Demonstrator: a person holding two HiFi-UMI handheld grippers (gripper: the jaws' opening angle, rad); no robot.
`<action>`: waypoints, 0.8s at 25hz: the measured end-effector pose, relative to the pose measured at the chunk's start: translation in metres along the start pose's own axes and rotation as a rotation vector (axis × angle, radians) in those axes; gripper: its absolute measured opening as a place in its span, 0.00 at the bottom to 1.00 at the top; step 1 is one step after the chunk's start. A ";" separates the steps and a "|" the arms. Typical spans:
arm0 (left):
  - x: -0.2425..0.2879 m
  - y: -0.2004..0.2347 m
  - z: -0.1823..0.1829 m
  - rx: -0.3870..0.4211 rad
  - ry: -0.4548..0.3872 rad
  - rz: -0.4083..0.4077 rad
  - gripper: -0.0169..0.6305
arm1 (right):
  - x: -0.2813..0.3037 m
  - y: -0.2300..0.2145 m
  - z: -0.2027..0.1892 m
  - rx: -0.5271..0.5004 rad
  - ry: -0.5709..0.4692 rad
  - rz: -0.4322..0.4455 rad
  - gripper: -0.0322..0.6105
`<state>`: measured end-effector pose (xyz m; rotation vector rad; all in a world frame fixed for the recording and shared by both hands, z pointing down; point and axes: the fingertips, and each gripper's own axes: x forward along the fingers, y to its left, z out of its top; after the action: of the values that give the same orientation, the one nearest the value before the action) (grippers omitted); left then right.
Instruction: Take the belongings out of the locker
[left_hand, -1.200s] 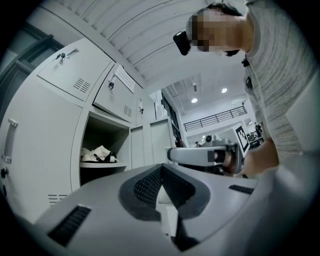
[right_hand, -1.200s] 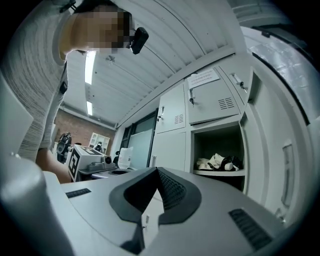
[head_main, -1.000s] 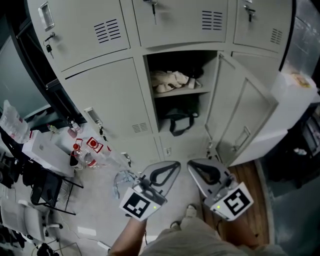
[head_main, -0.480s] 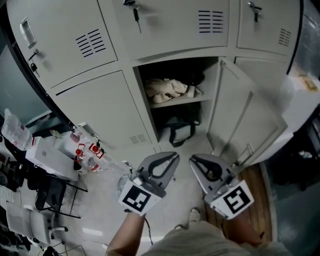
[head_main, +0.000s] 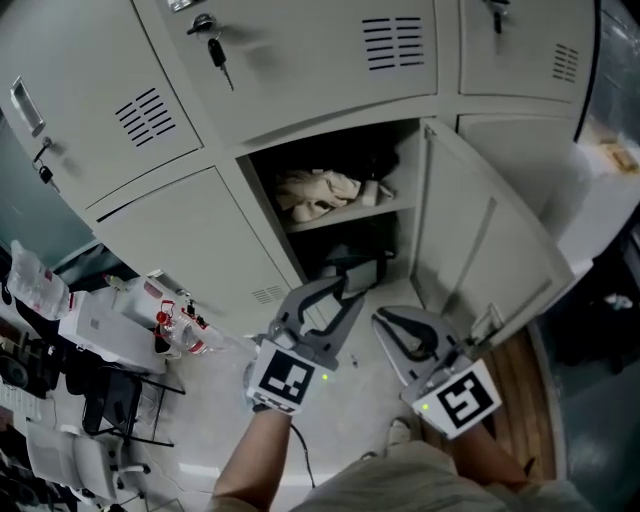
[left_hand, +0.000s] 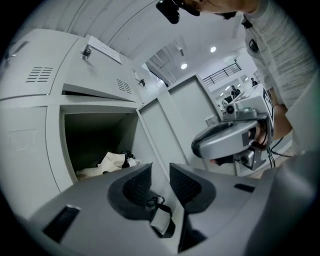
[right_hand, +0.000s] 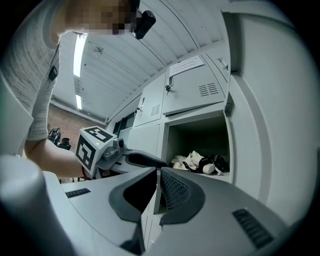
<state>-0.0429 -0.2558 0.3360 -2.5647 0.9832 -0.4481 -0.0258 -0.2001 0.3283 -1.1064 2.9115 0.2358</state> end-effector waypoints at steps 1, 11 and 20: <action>0.004 0.003 0.001 0.022 0.014 0.003 0.19 | 0.000 -0.002 -0.002 0.001 0.005 -0.002 0.05; 0.036 0.021 -0.008 0.189 0.130 -0.027 0.37 | -0.006 -0.017 -0.011 0.016 0.026 -0.037 0.06; 0.062 0.047 -0.002 0.426 0.286 -0.046 0.51 | -0.007 -0.017 -0.015 0.032 0.032 -0.026 0.06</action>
<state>-0.0265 -0.3313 0.3279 -2.1780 0.8110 -0.9471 -0.0090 -0.2104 0.3413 -1.1528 2.9162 0.1724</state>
